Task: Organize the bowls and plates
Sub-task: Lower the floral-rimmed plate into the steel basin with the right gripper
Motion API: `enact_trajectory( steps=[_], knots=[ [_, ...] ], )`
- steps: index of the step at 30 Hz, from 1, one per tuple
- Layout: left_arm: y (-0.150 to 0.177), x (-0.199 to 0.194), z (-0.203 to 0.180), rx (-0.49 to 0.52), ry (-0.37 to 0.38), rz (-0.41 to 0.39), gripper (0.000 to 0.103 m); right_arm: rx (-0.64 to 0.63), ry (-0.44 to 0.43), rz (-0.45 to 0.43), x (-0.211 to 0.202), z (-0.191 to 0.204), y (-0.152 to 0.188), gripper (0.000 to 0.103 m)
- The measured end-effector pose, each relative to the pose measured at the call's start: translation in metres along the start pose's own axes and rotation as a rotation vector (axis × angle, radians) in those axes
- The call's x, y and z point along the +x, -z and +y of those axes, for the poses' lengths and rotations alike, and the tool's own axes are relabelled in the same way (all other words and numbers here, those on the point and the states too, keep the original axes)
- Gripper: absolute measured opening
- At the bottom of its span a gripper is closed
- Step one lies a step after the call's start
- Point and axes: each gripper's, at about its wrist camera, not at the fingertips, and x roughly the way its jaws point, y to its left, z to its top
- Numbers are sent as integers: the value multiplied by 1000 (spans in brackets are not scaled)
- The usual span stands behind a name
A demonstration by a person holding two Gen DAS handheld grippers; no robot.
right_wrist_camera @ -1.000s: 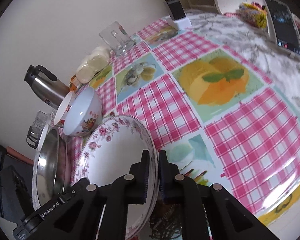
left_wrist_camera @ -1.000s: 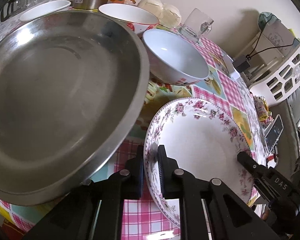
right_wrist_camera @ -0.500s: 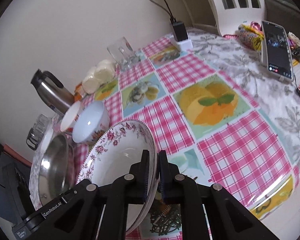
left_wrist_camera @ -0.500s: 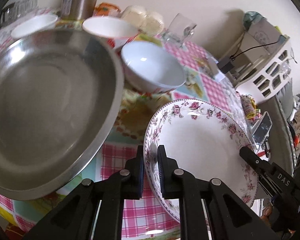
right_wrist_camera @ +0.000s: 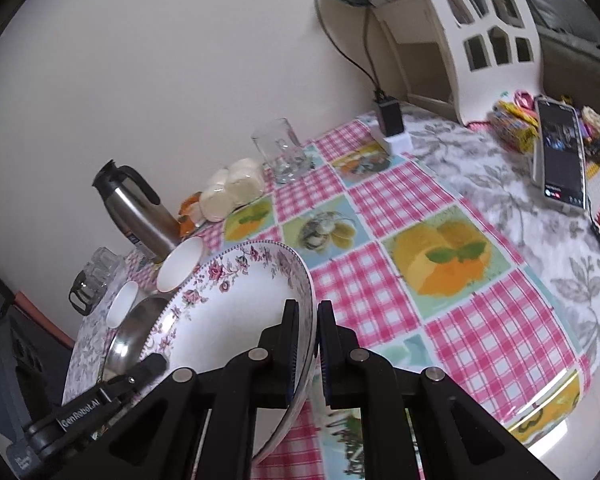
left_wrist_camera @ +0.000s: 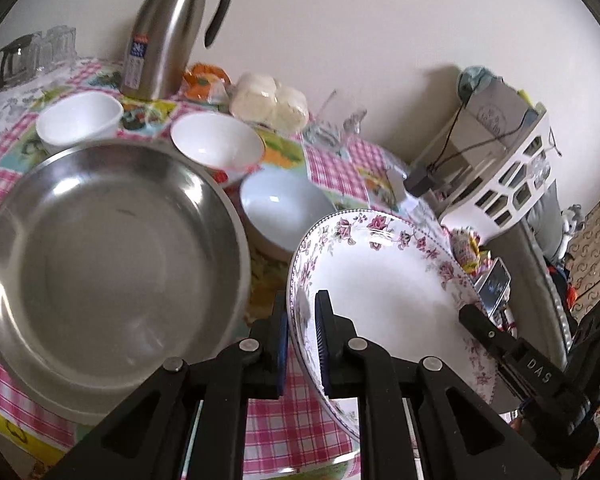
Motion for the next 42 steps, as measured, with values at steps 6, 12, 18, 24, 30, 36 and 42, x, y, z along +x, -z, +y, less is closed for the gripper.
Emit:
enact_trajectory(
  steps=[6, 12, 18, 24, 30, 36, 42],
  knots=[
    [-14, -17, 20, -29, 7, -32, 13, 1, -63, -24, 4, 22, 0, 11],
    [-25, -32, 46, -61, -15, -50, 13, -27, -84, -26, 12, 53, 3, 11],
    [-36, -45, 76, -105, -30, -68, 13, -47, -118, -7, 27, 83, 9, 11],
    [-43, -56, 103, -122, -66, -75, 13, -66, -147, 2, 39, 114, 16, 11],
    [-52, -71, 136, -160, -96, -93, 13, -80, -186, 24, 53, 145, 28, 11],
    [-58, -80, 161, -187, -110, -102, 13, -93, -212, 45, 67, 171, 37, 11],
    [-59, -74, 175, -213, -125, -84, 13, -113, -199, 65, 80, 182, 44, 11]
  ],
)
